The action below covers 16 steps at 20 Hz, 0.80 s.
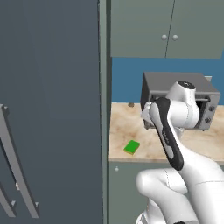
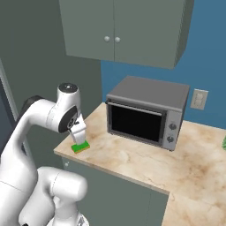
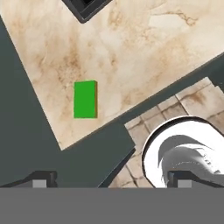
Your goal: Place the sponge inside the microwave to prepare for sanitizing.
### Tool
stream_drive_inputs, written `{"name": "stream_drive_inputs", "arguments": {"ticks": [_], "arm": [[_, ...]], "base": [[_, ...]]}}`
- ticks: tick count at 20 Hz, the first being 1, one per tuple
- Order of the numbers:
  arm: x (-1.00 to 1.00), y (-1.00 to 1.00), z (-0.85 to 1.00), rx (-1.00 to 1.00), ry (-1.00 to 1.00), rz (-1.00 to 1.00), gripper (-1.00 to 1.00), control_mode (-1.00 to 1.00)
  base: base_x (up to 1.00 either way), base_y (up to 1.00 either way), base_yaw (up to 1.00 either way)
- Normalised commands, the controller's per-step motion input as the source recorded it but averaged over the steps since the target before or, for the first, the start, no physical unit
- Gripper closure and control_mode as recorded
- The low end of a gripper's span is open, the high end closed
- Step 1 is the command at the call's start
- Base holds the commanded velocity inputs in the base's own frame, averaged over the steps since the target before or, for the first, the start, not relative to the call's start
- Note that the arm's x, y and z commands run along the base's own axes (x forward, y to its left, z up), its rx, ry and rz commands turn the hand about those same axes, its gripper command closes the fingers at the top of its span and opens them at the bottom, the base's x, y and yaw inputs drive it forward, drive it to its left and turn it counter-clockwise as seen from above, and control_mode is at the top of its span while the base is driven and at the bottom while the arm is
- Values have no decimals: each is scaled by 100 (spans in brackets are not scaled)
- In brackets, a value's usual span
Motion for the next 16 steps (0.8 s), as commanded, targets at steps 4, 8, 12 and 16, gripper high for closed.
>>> {"name": "stream_drive_inputs", "arguments": {"ticks": [4,8,12,16], "arm": [[52,0,-21,-7,-1,-5,-100,-100],[39,3,-32,-13,1,-4,-100,-100],[55,1,-20,-1,9,-4,-100,-100],[30,0,-13,1,10,0,-100,-100]], "base": [[0,0,0],[0,0,0],[0,0,0],[0,0,0]]}}
